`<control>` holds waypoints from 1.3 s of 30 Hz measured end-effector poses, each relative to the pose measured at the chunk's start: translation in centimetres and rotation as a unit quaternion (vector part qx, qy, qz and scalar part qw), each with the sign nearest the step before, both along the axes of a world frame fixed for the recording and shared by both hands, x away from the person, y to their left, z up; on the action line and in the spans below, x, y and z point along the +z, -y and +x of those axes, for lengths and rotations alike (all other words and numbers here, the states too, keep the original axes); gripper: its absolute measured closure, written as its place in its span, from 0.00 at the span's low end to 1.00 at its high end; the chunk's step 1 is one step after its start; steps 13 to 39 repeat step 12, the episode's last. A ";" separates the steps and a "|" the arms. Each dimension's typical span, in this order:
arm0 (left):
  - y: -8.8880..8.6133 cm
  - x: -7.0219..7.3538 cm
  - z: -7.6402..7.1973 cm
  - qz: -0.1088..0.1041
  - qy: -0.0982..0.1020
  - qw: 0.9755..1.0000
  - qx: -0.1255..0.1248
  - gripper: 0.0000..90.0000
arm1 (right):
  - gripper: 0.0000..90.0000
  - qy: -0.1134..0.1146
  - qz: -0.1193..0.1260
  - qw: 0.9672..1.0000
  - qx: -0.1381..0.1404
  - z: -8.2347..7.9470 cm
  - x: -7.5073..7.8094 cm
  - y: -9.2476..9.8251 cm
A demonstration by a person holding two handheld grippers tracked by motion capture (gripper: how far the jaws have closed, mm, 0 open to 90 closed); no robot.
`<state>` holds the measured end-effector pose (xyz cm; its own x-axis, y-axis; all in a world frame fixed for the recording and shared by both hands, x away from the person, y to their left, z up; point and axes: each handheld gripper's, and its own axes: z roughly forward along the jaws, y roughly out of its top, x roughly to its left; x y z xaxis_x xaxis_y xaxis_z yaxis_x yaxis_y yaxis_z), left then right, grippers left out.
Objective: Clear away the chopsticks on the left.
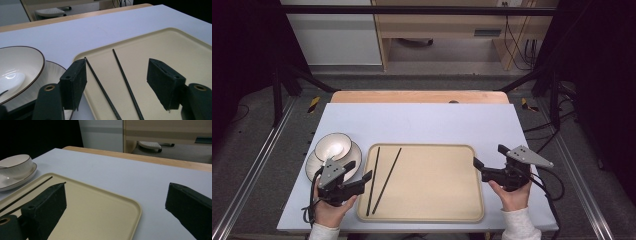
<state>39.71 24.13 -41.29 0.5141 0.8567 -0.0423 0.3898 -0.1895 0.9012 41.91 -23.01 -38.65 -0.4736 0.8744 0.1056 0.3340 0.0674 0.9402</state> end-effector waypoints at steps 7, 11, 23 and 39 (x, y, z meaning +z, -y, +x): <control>-1.1 -0.6 -0.2 -0.004 0.002 1.000 -0.005 0.29 | 0.04 -0.003 -0.008 1.000 -0.002 0.1 -0.2 0.0; -1.5 -1.1 -0.2 0.006 -0.003 1.000 -0.011 0.27 | 0.04 -0.007 -0.013 1.000 -0.005 0.2 -0.3 -0.1; -1.6 -1.2 -0.2 0.007 -0.006 1.000 -0.011 0.26 | 0.04 -0.008 -0.013 1.000 -0.004 0.3 -0.4 -0.1; -1.6 -1.2 -0.2 0.007 -0.006 1.000 -0.011 0.26 | 0.04 -0.008 -0.013 1.000 -0.004 0.3 -0.4 -0.1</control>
